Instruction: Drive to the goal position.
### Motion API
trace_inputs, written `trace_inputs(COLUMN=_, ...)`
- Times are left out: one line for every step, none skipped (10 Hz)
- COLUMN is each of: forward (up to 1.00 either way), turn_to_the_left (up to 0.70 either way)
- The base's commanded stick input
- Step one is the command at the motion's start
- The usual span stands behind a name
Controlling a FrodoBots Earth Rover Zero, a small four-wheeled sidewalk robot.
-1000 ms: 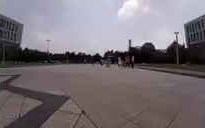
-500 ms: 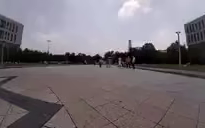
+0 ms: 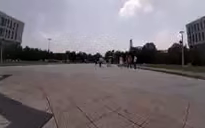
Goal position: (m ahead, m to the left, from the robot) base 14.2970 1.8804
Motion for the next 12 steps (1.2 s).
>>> trace_inputs(forward=0.7, turn_to_the_left=0.0)
trace_inputs(forward=0.7, turn_to_the_left=0.0)
trace_inputs(forward=0.7, turn_to_the_left=0.0)
trace_inputs(forward=0.7, turn_to_the_left=0.0)
trace_inputs(forward=0.7, turn_to_the_left=0.0)
trace_inputs(forward=0.7, turn_to_the_left=0.0)
trace_inputs(forward=0.7, turn_to_the_left=0.0)
trace_inputs(forward=0.7, turn_to_the_left=0.0)
trace_inputs(forward=0.7, turn_to_the_left=0.0)
trace_inputs(forward=0.7, turn_to_the_left=0.0)
trace_inputs(forward=0.7, turn_to_the_left=0.0)
trace_inputs(forward=0.7, turn_to_the_left=0.06)
